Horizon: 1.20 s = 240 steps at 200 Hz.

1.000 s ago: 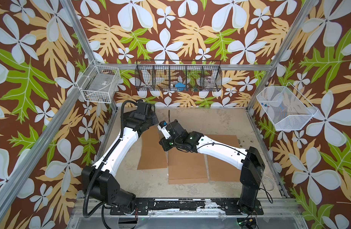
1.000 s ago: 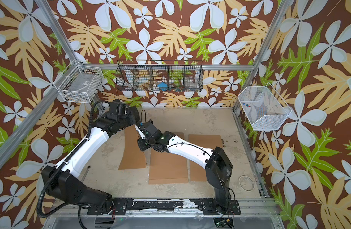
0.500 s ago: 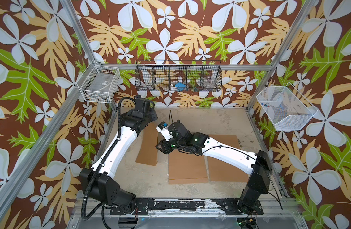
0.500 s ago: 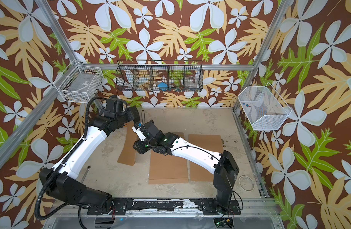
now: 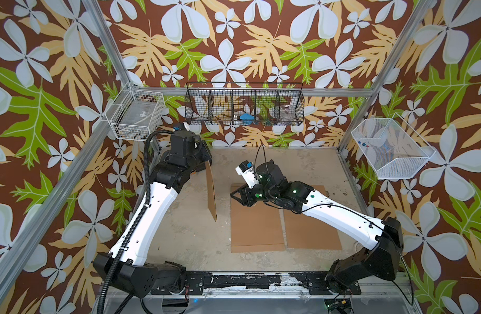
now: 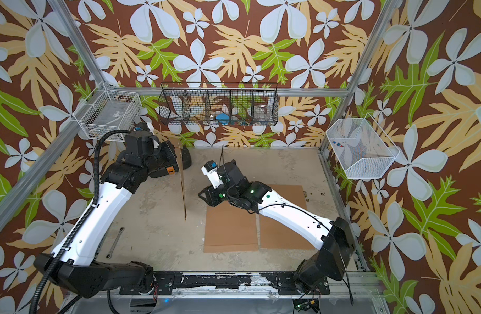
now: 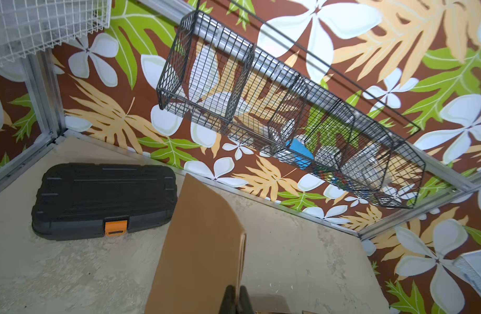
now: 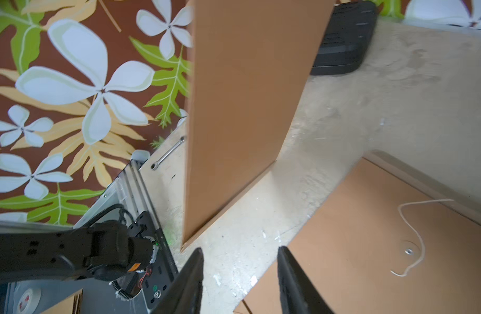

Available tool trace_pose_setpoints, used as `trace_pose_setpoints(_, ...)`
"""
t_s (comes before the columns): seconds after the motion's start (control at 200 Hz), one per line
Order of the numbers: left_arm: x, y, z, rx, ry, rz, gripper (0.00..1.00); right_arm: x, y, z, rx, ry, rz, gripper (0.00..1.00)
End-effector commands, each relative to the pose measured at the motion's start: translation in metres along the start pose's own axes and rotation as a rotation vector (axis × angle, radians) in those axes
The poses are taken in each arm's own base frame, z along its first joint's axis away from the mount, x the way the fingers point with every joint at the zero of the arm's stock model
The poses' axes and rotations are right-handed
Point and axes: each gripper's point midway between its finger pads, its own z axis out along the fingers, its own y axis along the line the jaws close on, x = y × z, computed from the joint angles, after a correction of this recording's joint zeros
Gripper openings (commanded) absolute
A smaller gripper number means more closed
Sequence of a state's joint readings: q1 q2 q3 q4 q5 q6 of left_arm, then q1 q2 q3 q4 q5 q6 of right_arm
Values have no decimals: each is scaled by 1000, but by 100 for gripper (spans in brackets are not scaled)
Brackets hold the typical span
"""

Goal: Open the file bag
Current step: Pick up the file bag from the center of the board.

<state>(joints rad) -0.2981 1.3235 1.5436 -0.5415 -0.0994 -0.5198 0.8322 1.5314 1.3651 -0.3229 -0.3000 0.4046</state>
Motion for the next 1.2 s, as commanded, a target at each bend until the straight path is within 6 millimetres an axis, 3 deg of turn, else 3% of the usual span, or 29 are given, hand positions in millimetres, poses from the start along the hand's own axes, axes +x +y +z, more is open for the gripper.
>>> trace_pose_setpoints(0.0,-8,-15,-15,83,-26,45,0,-14,-4,-8,-44,-50,-1,45)
trace_pose_setpoints(0.265,-24,-36,-61,230,-145,162,0,-28,-40,-26,-36,-104,37,45)
trace_pose_setpoints(0.44,-27,-61,-88,398,-222,235,0,-32,-55,-37,-72,-138,55,46)
trace_pose_setpoints(0.716,-7,-96,-126,695,-286,394,0,-45,-88,-66,-169,-230,41,51)
trace_pose_setpoints(0.861,6,-108,-140,826,-296,435,0,-53,-93,-82,-195,-262,-39,53)
trace_pose_setpoints(1.196,28,-122,-146,1006,-248,454,0,-62,-96,-116,-270,-376,-135,57)
